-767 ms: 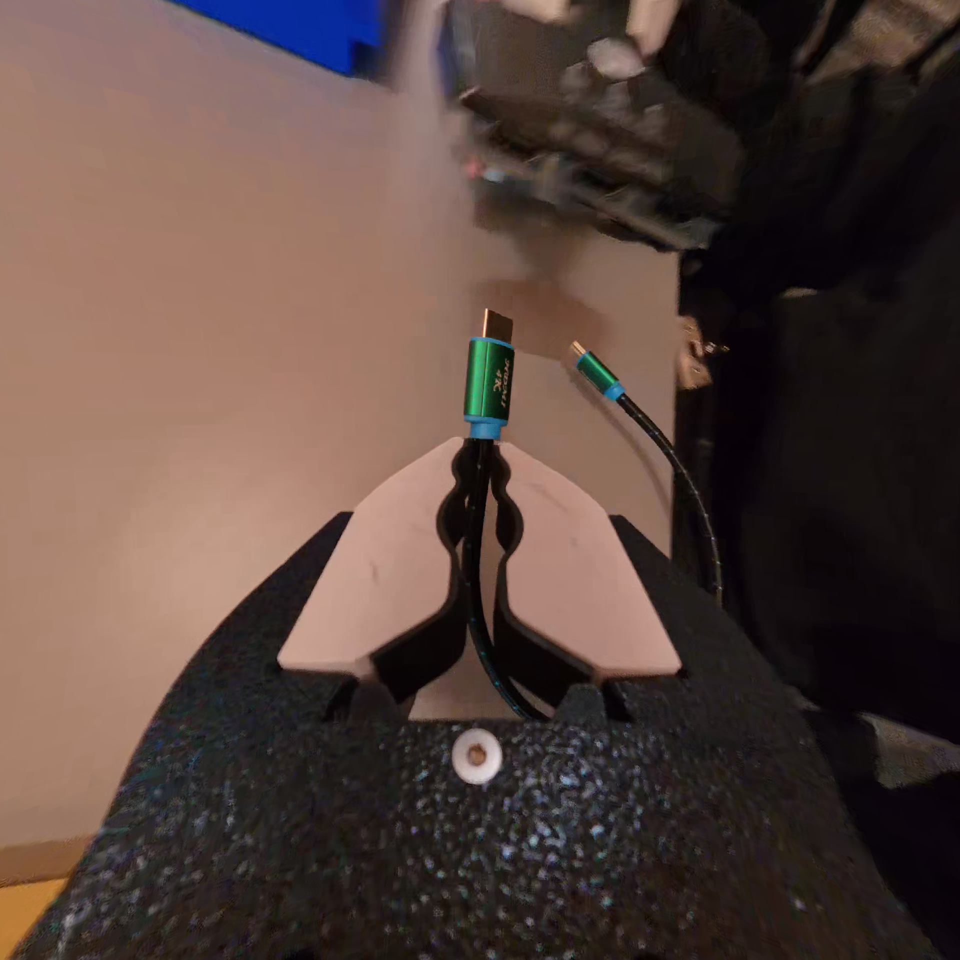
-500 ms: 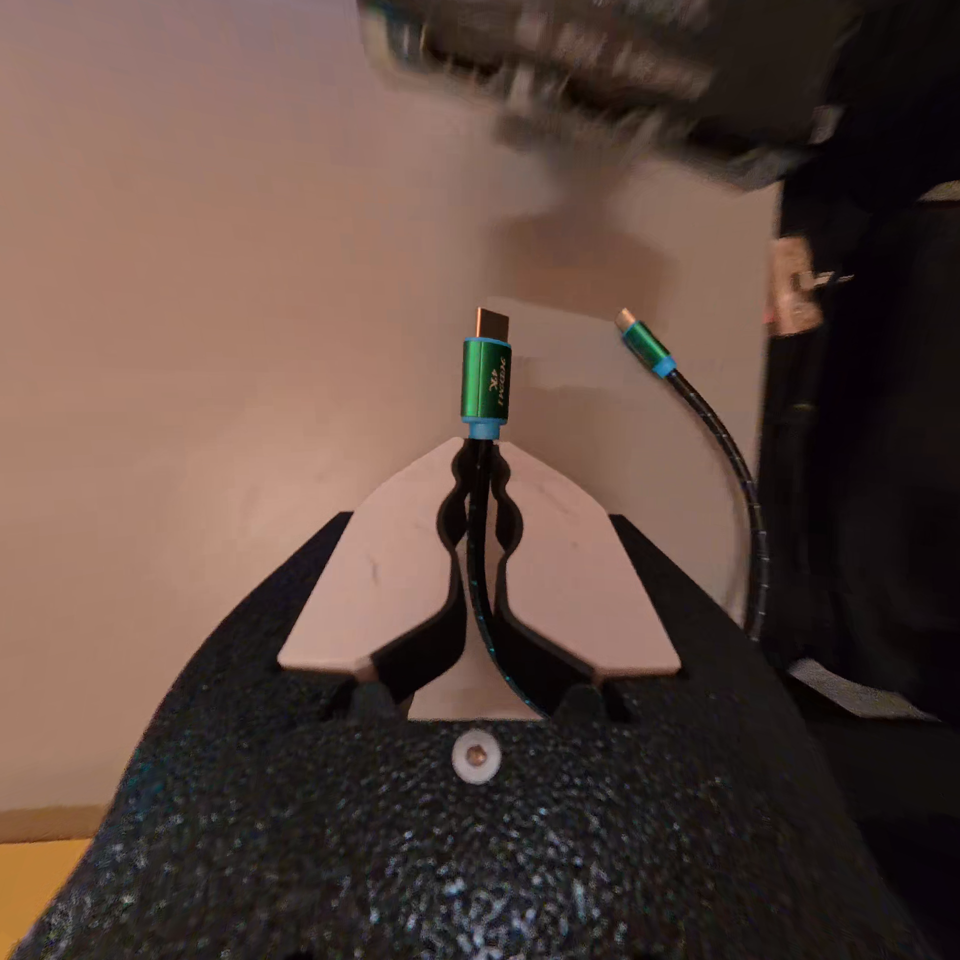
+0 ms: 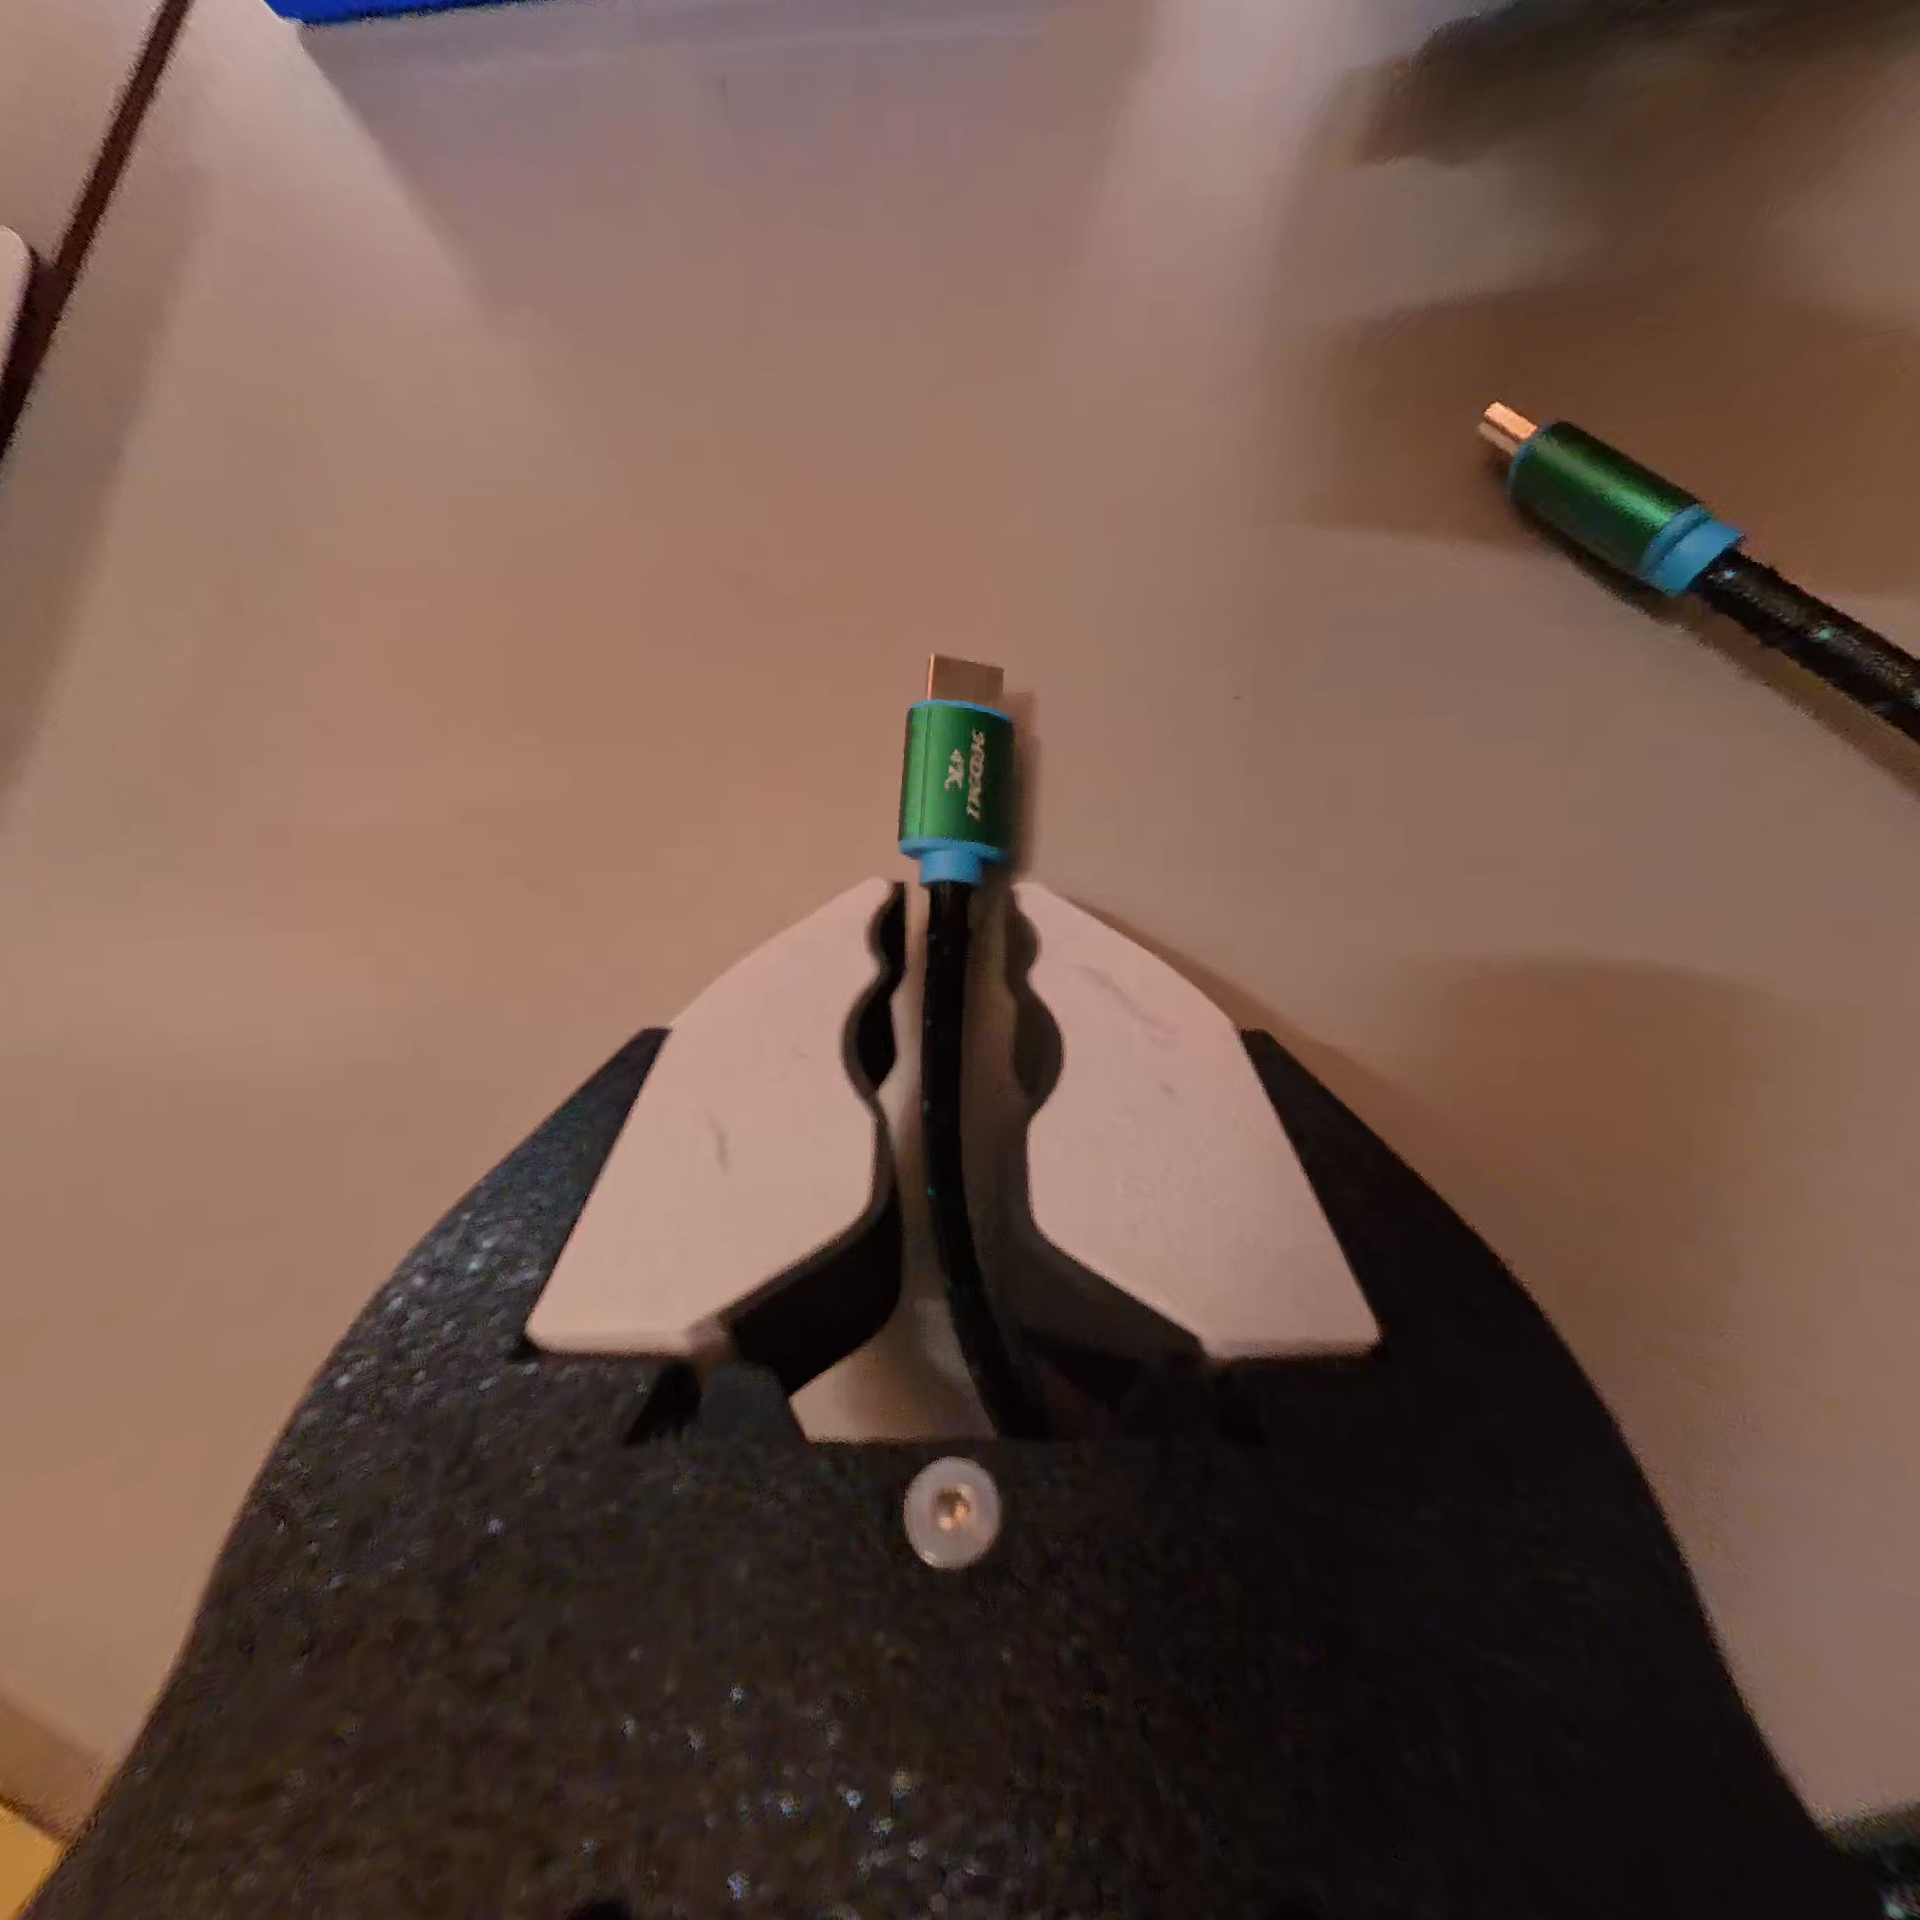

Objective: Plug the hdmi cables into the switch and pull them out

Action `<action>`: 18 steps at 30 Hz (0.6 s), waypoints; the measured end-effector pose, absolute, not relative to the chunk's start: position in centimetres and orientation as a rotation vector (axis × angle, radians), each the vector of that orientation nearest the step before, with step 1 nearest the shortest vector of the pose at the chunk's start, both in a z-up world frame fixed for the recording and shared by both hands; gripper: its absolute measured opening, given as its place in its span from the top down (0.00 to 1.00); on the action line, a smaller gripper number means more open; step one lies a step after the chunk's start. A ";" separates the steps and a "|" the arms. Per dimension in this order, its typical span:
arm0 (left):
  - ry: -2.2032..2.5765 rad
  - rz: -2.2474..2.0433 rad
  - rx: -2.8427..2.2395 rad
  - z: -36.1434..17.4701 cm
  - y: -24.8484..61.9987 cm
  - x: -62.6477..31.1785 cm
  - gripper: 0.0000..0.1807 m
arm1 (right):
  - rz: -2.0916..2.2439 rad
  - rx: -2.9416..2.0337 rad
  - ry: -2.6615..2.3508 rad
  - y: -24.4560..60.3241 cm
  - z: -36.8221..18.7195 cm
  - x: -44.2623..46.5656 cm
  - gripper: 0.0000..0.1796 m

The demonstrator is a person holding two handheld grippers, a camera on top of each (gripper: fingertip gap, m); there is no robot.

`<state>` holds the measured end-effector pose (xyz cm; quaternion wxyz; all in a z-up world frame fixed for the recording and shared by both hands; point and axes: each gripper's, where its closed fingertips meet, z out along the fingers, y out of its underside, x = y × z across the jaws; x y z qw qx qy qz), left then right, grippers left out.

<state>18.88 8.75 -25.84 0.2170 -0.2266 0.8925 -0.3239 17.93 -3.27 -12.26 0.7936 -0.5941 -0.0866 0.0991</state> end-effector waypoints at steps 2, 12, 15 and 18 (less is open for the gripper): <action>2.454 -0.870 -0.568 -25.6 8.3 18.9 0.83 | 0.212 -1.270 -0.180 -3.4 -12.2 18.0 0.88; 2.454 -0.748 -0.493 -26.0 7.2 20.3 0.89 | 0.219 -1.260 -0.173 -3.4 -12.1 18.1 0.88; 2.466 -0.778 -0.565 -26.1 7.3 20.4 0.89 | 0.219 -1.264 -0.173 -3.4 -12.1 18.1 0.88; 2.466 -0.798 -0.626 -26.1 7.4 20.5 0.89 | 0.223 -1.262 -0.176 -3.4 -12.1 18.0 0.87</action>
